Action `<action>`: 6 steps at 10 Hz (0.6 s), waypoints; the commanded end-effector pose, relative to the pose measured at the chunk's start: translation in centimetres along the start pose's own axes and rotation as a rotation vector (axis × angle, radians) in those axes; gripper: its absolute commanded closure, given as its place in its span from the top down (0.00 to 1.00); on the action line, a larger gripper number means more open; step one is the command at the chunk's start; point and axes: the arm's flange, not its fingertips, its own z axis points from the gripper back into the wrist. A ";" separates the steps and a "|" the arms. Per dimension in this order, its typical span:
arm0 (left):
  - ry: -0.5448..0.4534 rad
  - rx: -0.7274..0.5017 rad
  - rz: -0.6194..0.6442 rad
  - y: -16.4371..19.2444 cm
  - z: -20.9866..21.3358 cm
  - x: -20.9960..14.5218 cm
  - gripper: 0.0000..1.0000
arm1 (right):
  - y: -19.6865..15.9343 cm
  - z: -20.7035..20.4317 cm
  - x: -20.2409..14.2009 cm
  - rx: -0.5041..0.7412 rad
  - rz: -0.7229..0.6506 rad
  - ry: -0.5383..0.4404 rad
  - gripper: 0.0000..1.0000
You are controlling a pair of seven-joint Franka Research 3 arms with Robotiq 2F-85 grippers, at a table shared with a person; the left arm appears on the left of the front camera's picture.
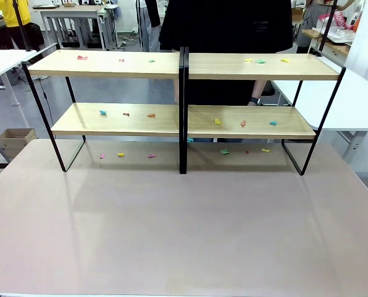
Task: Clean the shelves.
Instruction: Pick up the Duster when the human hands it over, then clean a randomly selected level of the Shelf with the Duster.
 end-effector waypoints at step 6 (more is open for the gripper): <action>-0.008 0.002 0.004 -0.4 -0.1 0.3 0.00 | 0.1 0.0 0.0 0.007 -0.002 -0.001 1.00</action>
